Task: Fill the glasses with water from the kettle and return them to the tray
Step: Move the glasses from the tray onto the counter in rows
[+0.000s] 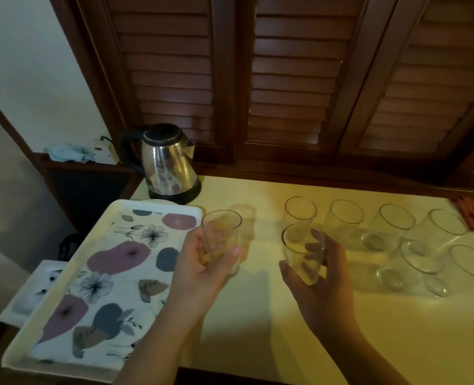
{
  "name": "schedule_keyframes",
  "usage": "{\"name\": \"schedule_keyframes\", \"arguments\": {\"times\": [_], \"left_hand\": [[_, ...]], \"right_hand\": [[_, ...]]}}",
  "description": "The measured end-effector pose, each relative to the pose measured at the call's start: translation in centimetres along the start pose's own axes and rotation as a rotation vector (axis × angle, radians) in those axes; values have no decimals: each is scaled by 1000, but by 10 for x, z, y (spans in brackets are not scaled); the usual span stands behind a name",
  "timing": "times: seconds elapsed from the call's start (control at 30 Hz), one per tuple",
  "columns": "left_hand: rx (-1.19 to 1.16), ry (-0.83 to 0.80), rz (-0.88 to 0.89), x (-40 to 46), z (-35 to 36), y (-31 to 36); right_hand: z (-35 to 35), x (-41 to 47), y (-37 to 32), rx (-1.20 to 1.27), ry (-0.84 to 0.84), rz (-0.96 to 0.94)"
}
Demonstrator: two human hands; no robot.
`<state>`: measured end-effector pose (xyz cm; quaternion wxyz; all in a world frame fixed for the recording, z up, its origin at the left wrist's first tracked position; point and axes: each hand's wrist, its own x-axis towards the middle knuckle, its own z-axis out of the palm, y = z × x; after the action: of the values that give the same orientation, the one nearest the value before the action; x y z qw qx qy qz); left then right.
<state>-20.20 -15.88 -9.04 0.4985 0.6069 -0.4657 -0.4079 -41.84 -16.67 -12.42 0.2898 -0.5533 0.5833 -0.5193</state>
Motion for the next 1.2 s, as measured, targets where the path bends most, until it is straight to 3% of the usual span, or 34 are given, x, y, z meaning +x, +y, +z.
{"name": "schedule_keyframes", "arguments": {"times": [0.23,0.57,1.2], "left_hand": [[22,-31,65,-19,66,-5],[59,21,61,-18,133,-20],[61,40,84,-2,163,-30]], "right_hand": [[-48,3,29,122,-15,95],[-72,20,69,6,-33,49],[-78,40,84,-16,-74,44]]}}
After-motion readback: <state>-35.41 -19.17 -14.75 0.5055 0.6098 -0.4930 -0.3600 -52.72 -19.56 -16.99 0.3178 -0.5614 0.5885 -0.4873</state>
